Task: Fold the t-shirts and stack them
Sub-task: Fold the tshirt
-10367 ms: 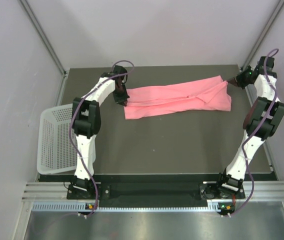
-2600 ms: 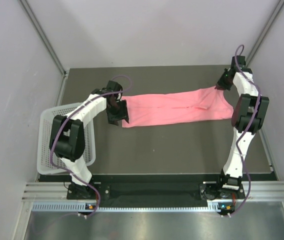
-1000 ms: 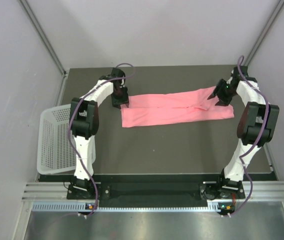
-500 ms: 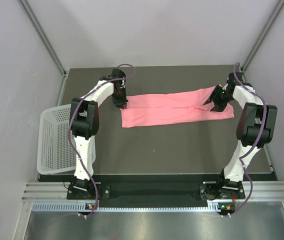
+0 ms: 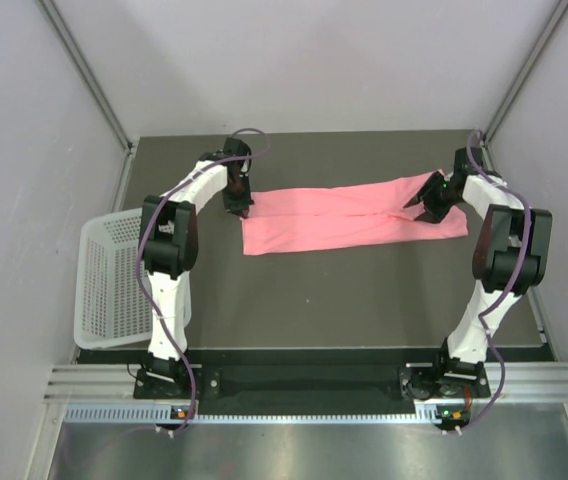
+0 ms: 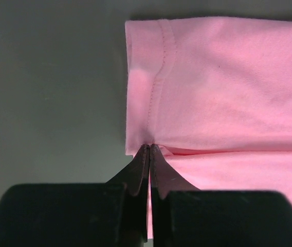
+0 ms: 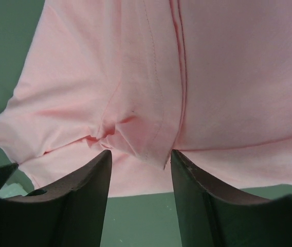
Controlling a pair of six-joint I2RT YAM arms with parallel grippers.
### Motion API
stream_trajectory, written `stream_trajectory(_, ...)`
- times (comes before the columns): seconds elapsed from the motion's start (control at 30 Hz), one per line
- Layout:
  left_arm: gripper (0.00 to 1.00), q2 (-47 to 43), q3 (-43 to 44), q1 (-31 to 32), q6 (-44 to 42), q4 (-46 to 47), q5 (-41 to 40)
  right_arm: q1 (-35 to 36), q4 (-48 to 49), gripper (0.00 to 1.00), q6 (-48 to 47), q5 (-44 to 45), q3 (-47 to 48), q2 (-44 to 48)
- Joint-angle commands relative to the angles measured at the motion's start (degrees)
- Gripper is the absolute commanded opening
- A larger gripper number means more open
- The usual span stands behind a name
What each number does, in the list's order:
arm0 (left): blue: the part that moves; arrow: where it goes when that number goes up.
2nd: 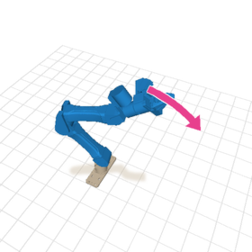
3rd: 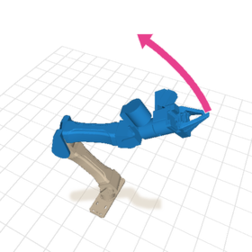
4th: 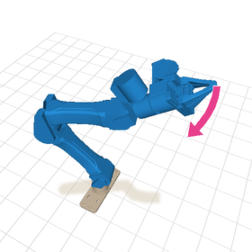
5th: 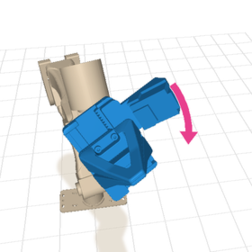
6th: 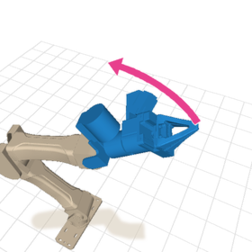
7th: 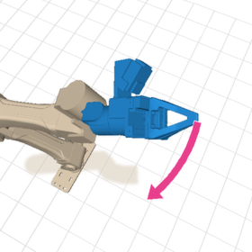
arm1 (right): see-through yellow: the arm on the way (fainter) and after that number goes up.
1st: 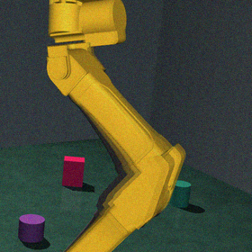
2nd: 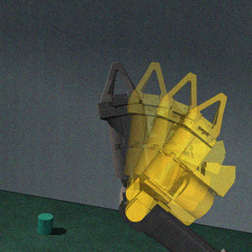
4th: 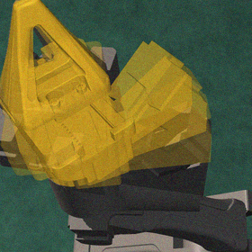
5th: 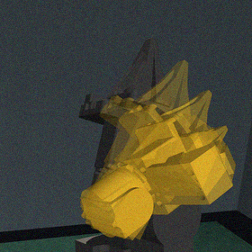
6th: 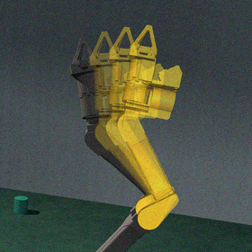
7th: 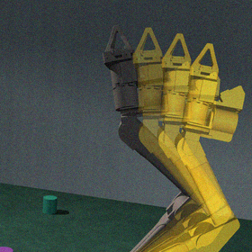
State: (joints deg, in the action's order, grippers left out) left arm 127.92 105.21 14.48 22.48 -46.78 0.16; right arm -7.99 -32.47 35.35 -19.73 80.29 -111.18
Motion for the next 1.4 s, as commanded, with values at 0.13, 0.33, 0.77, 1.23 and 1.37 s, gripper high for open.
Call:
stream_trajectory(0.13, 0.0, -2.0, 1.1, -0.9, 0.2, -2.0, -2.7, 1.0, 1.5, 0.49, 1.5, -0.1, 1.4, -1.3)
stream_trajectory(0.33, 0.0, -3.1, -0.3, -0.9, 0.7, -2.9, -3.7, 1.2, 1.5, 0.49, 1.1, 0.2, 1.4, -1.7)
stream_trajectory(0.77, 0.0, -3.4, -2.2, -1.2, 2.7, -3.6, -7.7, 2.6, 3.0, 0.11, 0.9, -0.8, 4.4, -3.1)
stream_trajectory(1.23, 0.1, -3.4, -1.4, -1.2, 3.0, -3.4, -7.6, 5.1, 4.9, 0.16, 0.9, -2.1, 14.9, -10.9)
stream_trajectory(1.37, 0.22, -4.5, -1.1, -1.2, 2.7, -4.1, -7.7, 5.4, 7.7, 0.19, -1.2, -2.7, 18.5, -14.0)
